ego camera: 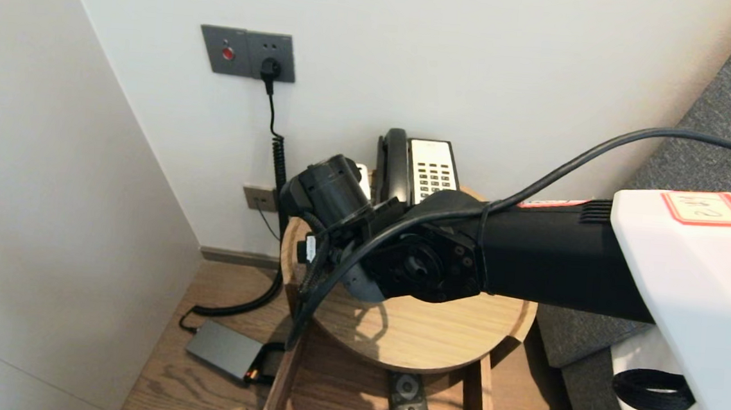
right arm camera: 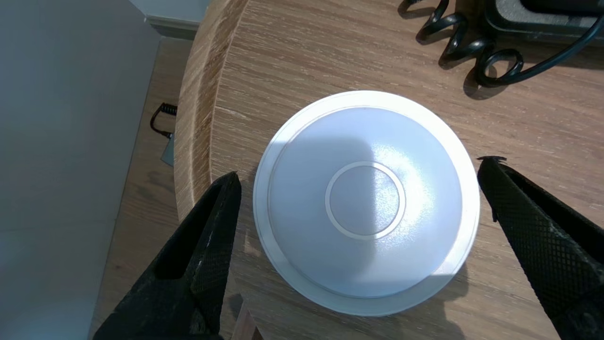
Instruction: Put the remote controls on the table in the drawer one by one
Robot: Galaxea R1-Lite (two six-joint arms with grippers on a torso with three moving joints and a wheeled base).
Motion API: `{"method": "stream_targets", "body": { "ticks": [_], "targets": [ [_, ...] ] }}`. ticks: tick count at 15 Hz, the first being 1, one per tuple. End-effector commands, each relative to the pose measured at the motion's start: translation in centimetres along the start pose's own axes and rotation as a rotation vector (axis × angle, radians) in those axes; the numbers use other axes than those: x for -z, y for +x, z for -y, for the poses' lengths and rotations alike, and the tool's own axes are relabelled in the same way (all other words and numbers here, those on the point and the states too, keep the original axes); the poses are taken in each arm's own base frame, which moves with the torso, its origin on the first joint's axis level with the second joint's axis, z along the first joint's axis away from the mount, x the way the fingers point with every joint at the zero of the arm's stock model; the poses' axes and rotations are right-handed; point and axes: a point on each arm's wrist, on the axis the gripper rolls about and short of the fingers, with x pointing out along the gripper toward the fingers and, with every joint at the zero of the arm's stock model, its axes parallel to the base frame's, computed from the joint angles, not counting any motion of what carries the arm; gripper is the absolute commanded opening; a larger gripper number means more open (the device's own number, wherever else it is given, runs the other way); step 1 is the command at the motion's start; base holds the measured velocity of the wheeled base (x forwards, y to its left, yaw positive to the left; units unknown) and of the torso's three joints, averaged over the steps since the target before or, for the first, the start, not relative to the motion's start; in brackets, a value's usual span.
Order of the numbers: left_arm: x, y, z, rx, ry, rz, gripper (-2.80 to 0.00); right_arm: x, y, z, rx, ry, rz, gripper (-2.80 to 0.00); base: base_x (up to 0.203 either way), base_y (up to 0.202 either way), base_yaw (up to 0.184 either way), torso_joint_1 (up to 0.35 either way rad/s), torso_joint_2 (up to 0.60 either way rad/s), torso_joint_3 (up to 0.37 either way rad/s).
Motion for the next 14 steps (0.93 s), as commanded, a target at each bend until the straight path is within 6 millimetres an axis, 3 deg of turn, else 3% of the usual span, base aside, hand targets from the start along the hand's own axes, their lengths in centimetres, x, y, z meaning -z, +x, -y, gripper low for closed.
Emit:
{"method": "stream_targets", "body": {
  "ticks": [1,14],
  "targets": [
    [0.38,0.10,0.01,0.000,0.000,-0.013,-2.80,0.02,0.12,-0.07,0.006,0.012,0.001,0.00,0.000,0.000,0.000,0.000,0.00,0.000],
    [0.38,0.10,0.01,-0.001,0.000,-0.013,-2.80,0.15,-0.03,0.16,0.025,0.025,-0.024,0.00,0.000,0.000,0.000,0.000,0.00,0.000]
  ]
}}
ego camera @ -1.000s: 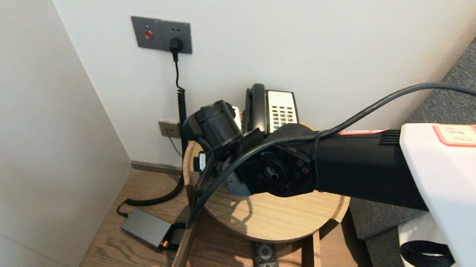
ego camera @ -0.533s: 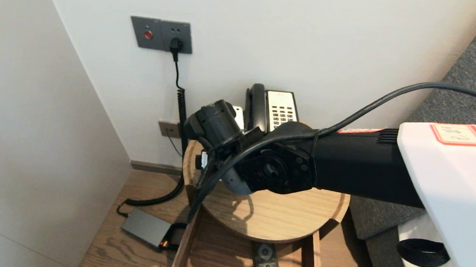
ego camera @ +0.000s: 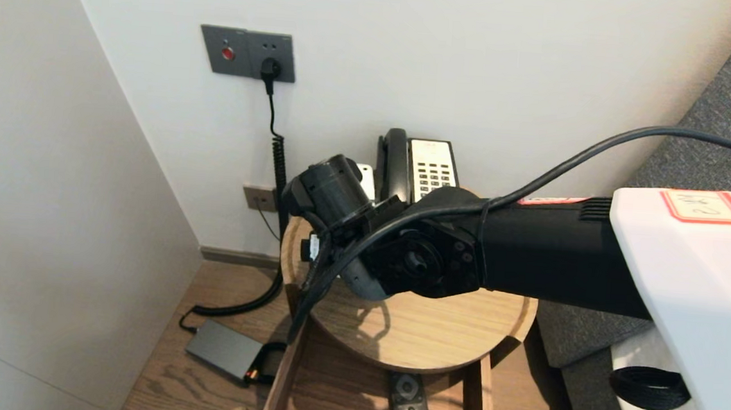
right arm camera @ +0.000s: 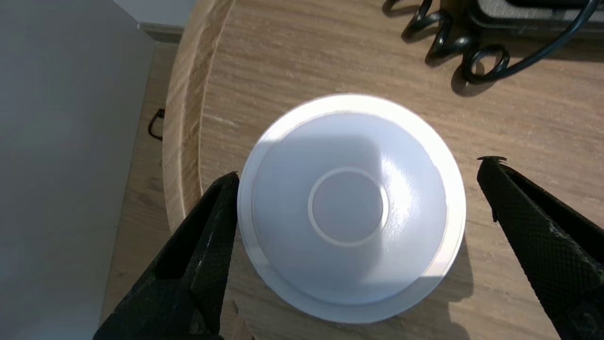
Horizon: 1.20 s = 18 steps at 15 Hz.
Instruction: Put the remote controls on the table in the drawer one by one
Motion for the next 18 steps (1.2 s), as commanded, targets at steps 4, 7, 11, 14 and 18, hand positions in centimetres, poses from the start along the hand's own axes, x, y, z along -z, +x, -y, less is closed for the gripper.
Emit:
{"method": "stream_targets", "body": {
  "ticks": [4,7,11,14,18],
  "targets": [
    [0.4,0.1,0.0,0.000,0.000,-0.013,-2.80,0.3,-0.1,-0.2,0.001,-0.008,-0.010,0.00,0.000,0.000,0.000,0.000,0.00,0.000],
    [0.4,0.1,0.0,-0.001,0.000,-0.013,-2.80,0.2,-0.1,-0.2,0.000,-0.002,-0.009,-2.80,0.000,0.000,0.000,0.000,0.00,0.000],
    [0.4,0.1,0.0,0.000,0.000,-0.013,-2.80,0.5,0.0,-0.1,0.003,-0.006,-0.017,-2.80,0.000,0.000,0.000,0.000,0.00,0.000],
    [0.4,0.1,0.0,-0.001,0.000,-0.012,-2.80,-0.2,-0.9,0.2,-0.003,0.006,-0.003,-2.80,0.000,0.000,0.000,0.000,0.00,0.000],
    [0.4,0.1,0.0,-0.002,0.000,-0.013,-2.80,-1.6,-4.2,1.7,0.001,0.004,-0.031,-2.80,0.000,0.000,0.000,0.000,0.00,0.000]
  ]
}}
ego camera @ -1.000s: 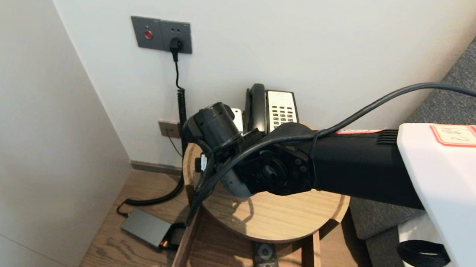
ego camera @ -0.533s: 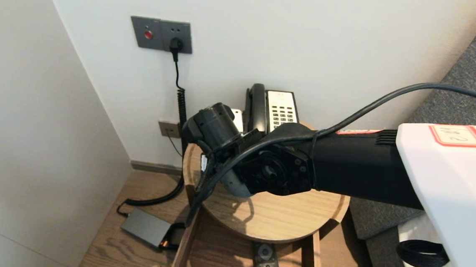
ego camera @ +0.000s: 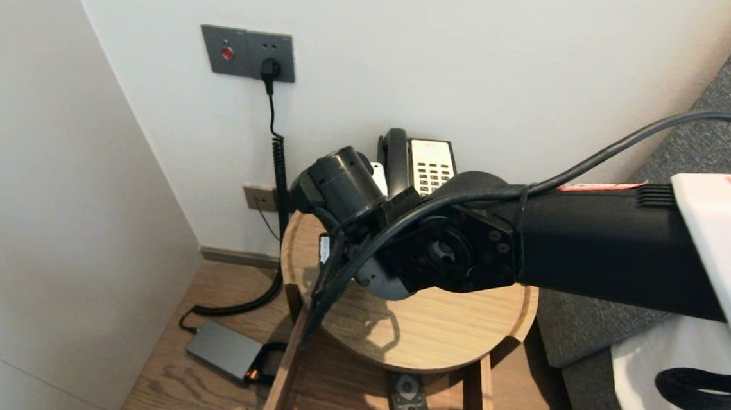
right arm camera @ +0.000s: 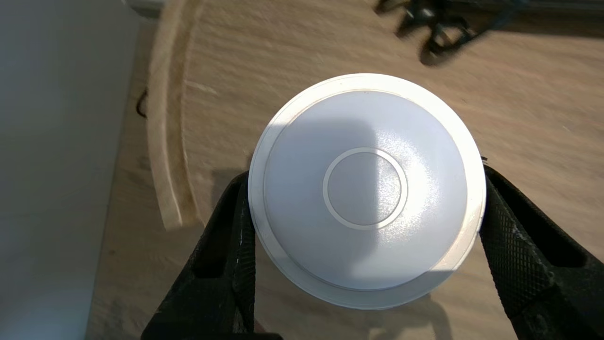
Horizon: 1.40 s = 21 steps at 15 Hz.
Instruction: Put the remote controls on the table in the drawer one by one
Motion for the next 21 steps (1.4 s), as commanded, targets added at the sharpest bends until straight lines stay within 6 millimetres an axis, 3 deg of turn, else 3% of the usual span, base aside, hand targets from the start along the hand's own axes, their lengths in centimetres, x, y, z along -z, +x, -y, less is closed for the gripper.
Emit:
{"method": "stream_targets", "body": {
  "ticks": [1,6,11,15,21],
  "targets": [
    [0.4,0.1,0.0,0.000,0.000,-0.014,-2.80,-0.9,-2.1,0.7,-0.007,0.017,0.008,-2.80,0.000,0.000,0.000,0.000,0.00,0.000],
    [0.4,0.1,0.0,-0.001,0.000,-0.012,-2.80,0.0,-6.1,1.1,-0.053,0.016,-0.061,-2.80,0.000,0.000,0.000,0.000,0.00,0.000],
    [0.4,0.1,0.0,0.000,0.000,-0.014,-2.80,3.2,-9.0,0.5,-0.139,-0.048,-0.162,-2.80,0.000,0.000,0.000,0.000,0.00,0.000],
    [0.4,0.1,0.0,0.000,0.000,-0.014,-2.80,6.7,-9.4,-1.0,-0.185,-0.113,-0.266,-2.80,0.000,0.000,0.000,0.000,0.00,0.000],
    [0.4,0.1,0.0,0.000,0.000,-0.013,-2.80,8.9,-9.1,-2.1,-0.192,-0.170,-0.312,-2.80,0.000,0.000,0.000,0.000,0.00,0.000]
  ]
}}
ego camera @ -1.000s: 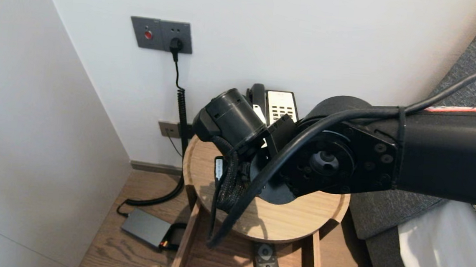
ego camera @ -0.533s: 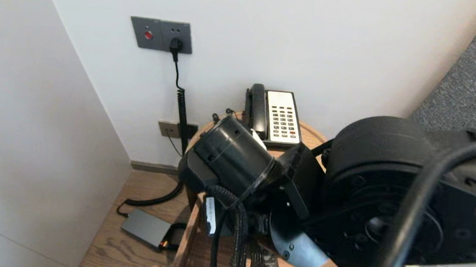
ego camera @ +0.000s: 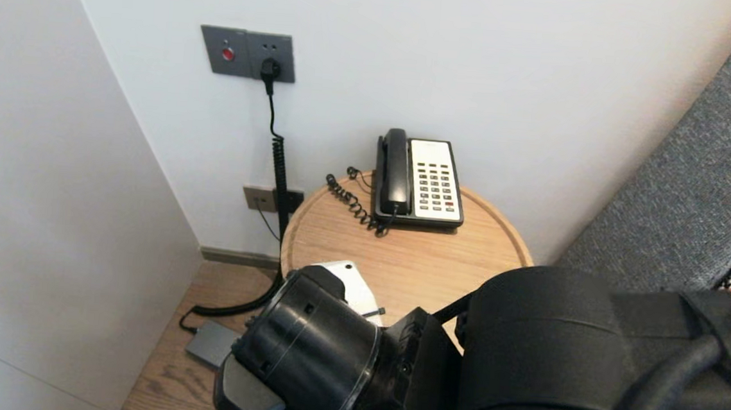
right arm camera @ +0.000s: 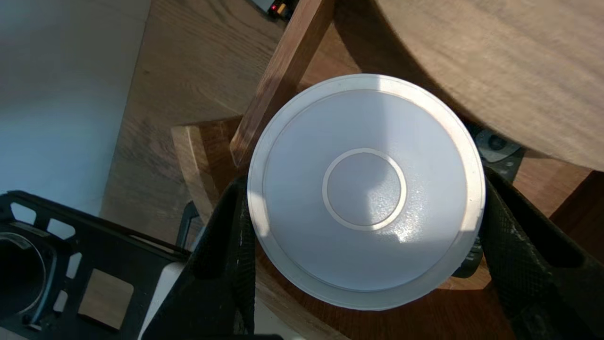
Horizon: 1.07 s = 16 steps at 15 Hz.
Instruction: Put the remote controls on the table in the drawer one by one
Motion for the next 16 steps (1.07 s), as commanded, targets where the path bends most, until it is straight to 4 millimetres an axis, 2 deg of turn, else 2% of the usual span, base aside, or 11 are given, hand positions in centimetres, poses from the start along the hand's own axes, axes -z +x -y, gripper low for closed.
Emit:
{"method": "stream_targets", "body": {
  "ticks": [1,6,16],
  "targets": [
    [0.4,0.1,0.0,-0.001,0.000,-0.013,-2.80,0.8,0.9,-0.3,0.017,-0.014,-0.027,-2.80,0.000,0.000,0.000,0.000,0.00,0.000],
    [0.4,0.1,0.0,0.000,0.000,-0.013,-2.80,2.1,2.7,-0.9,0.047,-0.048,-0.075,-2.80,0.000,0.000,0.000,0.000,0.00,0.000],
    [0.4,0.1,0.0,0.001,0.000,-0.013,-2.80,2.9,5.2,-1.5,0.070,-0.017,-0.089,-2.80,0.000,0.000,0.000,0.000,0.00,0.000]
  ]
}}
